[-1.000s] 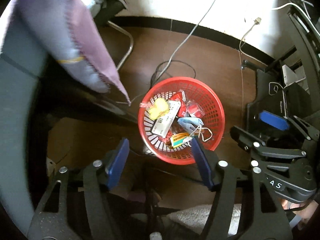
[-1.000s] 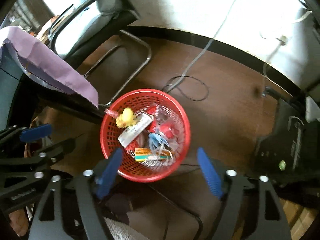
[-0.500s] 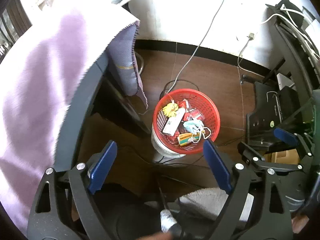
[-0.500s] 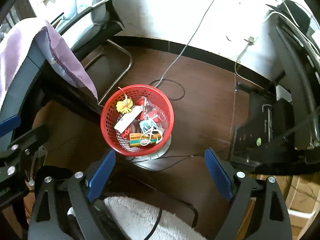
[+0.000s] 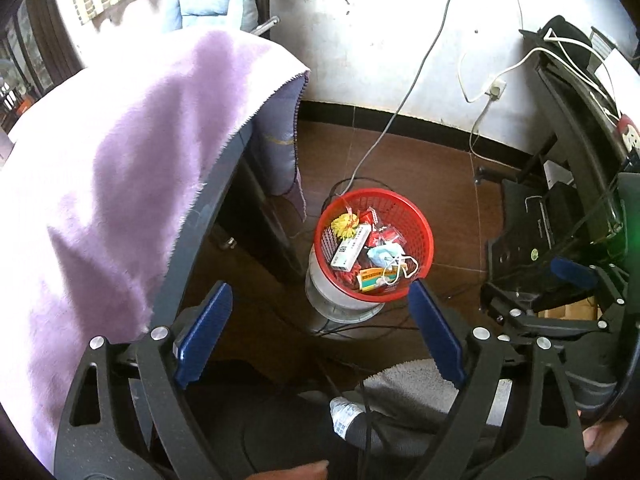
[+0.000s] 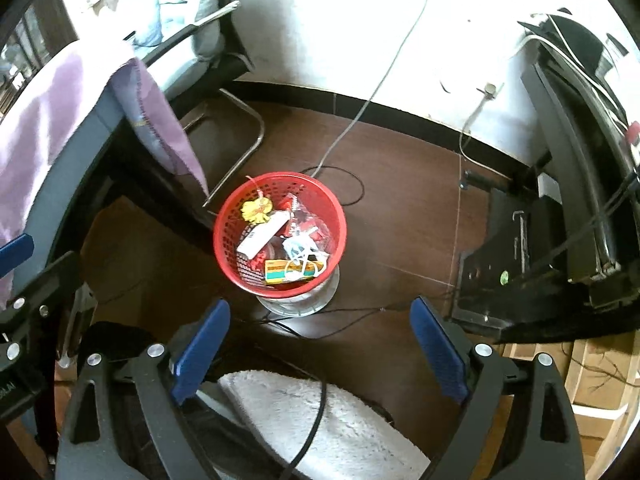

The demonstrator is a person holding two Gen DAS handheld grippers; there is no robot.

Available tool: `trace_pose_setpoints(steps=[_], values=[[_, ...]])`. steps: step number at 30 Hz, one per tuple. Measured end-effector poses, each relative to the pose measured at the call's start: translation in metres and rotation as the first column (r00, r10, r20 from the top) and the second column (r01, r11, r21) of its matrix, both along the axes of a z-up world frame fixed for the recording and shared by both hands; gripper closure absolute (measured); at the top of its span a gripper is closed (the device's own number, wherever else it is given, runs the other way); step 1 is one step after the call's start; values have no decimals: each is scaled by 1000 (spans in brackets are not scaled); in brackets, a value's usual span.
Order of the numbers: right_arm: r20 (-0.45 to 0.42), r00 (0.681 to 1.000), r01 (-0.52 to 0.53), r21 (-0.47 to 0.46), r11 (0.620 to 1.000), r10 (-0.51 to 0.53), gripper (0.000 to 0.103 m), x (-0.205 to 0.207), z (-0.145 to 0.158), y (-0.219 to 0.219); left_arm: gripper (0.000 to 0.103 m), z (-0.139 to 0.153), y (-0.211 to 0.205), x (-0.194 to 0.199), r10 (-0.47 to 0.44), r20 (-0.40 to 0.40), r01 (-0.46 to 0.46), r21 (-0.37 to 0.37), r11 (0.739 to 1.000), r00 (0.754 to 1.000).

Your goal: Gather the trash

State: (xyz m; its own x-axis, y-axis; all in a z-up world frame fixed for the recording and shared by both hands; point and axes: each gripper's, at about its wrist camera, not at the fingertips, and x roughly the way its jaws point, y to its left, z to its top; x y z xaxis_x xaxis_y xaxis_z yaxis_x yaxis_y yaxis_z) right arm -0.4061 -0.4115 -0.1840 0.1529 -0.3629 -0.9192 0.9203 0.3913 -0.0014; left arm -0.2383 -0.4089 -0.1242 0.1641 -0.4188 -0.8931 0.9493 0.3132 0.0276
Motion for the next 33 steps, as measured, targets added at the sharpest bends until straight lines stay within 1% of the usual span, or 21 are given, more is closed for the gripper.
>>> trace_pose_setpoints(steps=[4,11,33], values=[[9,1000,-16,-8,1000,17,13,4,4,4,16,4,3,0,5,2,-5,-10,1000,1000],[21,1000,-16,-12,1000,17,13,2,8,5,16,5,5,-2,-4,9,4,-15,1000,1000],[28,999,-22,-4,1000,22,13,0,3,1,15,4,5,-3,-12,9,12,-13,1000,1000]])
